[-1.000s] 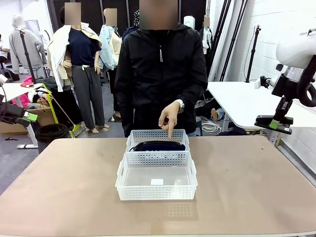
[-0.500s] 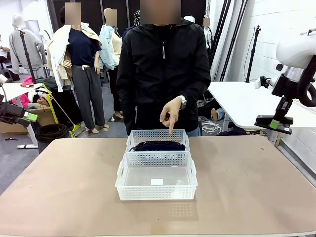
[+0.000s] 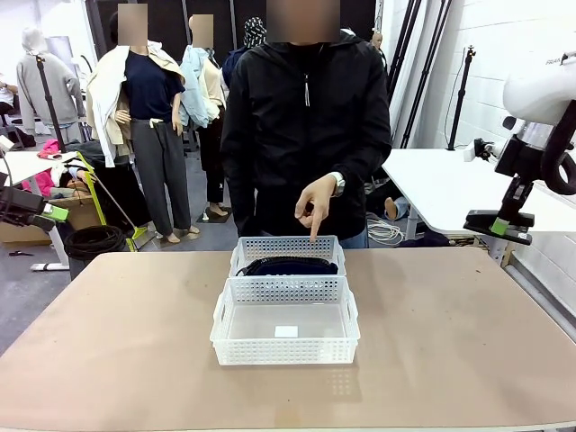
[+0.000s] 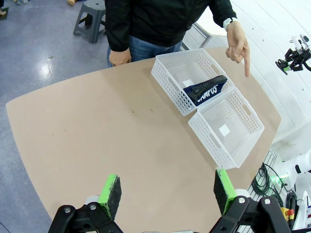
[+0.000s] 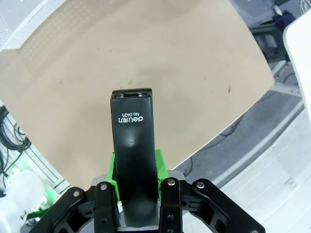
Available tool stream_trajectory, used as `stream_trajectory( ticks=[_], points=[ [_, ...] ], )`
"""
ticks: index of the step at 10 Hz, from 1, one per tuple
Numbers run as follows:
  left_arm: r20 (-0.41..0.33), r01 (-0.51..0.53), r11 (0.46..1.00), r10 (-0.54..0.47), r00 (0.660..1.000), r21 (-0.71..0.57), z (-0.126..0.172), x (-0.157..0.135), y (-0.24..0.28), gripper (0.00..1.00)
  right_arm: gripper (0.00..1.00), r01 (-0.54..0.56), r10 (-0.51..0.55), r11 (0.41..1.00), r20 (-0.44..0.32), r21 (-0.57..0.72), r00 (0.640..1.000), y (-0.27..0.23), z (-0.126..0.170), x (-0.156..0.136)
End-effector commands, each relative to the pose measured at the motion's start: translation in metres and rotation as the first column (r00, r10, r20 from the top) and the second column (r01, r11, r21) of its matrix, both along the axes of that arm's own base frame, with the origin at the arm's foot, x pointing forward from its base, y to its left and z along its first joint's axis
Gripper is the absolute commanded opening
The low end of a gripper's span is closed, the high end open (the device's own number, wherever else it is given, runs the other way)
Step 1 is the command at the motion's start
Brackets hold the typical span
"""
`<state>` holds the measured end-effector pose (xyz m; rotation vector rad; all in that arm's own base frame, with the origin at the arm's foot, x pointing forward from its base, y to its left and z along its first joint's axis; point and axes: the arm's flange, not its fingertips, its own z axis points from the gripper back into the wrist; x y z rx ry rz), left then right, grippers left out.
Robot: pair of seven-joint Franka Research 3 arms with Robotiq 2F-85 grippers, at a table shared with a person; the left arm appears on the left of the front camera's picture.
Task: Distribute items into two baskets.
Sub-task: Place the picked Stapler into the Organizing basket as instructed by the person.
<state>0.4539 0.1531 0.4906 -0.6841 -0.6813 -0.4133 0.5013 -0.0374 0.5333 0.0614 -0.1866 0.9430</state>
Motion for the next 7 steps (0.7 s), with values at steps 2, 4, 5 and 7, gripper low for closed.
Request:
stream_trajectory(
  ticks=[2, 4, 5, 7],
  points=[
    [-0.006, 0.004, 1.0, -0.004, 1.0, 0.001, 0.001, -0.002, 0.001, 1.0, 0.0, -0.037, 0.037, 0.999, 0.003, -0.007, 0.999, 0.018, 0.005, -0.005],
    [-0.006, 0.004, 1.0, -0.004, 1.0, 0.001, 0.001, -0.002, 0.001, 1.0, 0.0, -0.123, 0.123, 0.992, 0.021, 0.001, 0.992, 0.063, 0.014, -0.02],
    [-0.006, 0.004, 1.0, -0.004, 1.0, 0.001, 0.001, -0.002, 0.001, 1.0, 0.0, -0.16, 0.16, 0.987, 0.024, -0.004, 0.987, 0.086, 0.014, -0.026],
    [-0.006, 0.004, 1.0, -0.004, 1.0, 0.001, 0.001, -0.002, 0.001, 1.0, 0.0, -0.258, 0.258, 0.966, 0.009, -0.001, 0.966, 0.136, 0.003, -0.036]
  ],
)
